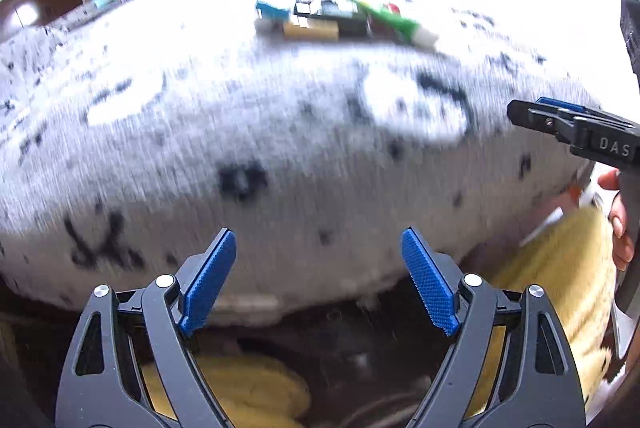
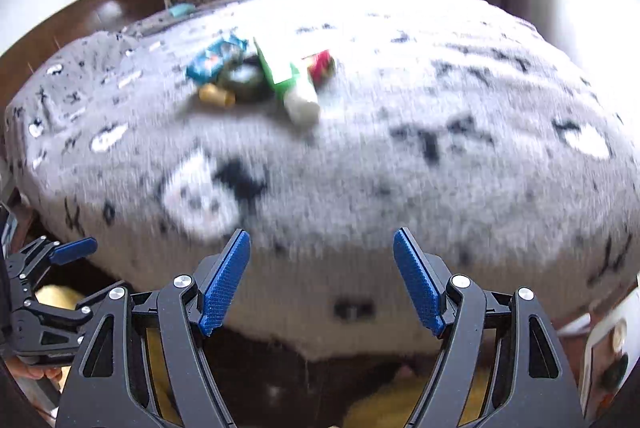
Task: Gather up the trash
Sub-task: 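Open both tools to drop the items into the bin and raise them, then grasp the yellow cap with the left tool while the right tool grasps the green daisy tube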
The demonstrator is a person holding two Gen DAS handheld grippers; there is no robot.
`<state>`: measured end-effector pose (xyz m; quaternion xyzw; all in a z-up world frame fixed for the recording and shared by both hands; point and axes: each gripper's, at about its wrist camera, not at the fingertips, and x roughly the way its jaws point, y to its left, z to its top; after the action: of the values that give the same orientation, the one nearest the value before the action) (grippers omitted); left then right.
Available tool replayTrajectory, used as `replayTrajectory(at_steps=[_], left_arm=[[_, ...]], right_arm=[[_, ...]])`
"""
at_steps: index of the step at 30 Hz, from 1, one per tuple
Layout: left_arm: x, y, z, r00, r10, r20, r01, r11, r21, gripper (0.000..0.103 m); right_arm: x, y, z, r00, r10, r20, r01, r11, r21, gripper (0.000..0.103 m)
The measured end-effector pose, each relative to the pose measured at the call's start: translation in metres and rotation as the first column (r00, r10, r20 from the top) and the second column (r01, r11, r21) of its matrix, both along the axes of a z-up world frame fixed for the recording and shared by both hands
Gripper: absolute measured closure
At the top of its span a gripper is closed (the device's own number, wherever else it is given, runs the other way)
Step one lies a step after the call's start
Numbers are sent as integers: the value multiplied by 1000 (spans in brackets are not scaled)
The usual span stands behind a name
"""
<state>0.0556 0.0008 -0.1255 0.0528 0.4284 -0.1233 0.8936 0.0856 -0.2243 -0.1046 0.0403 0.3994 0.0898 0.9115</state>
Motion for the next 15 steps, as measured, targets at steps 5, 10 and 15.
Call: replayTrajectory(at_steps=[5, 10, 15], left_arm=[[32, -4, 15, 998, 21, 60, -21, 1000, -14, 20], [74, -1, 15, 997, 30, 72, -29, 999, -14, 20], [102, -5, 14, 998, 30, 58, -28, 999, -41, 20]], right_arm=[[41, 4, 13, 1000, 1, 27, -1, 1000, -12, 28], [81, 17, 14, 999, 28, 33, -27, 999, -32, 28], [117, 25, -3, 999, 40, -34, -41, 999, -8, 33]])
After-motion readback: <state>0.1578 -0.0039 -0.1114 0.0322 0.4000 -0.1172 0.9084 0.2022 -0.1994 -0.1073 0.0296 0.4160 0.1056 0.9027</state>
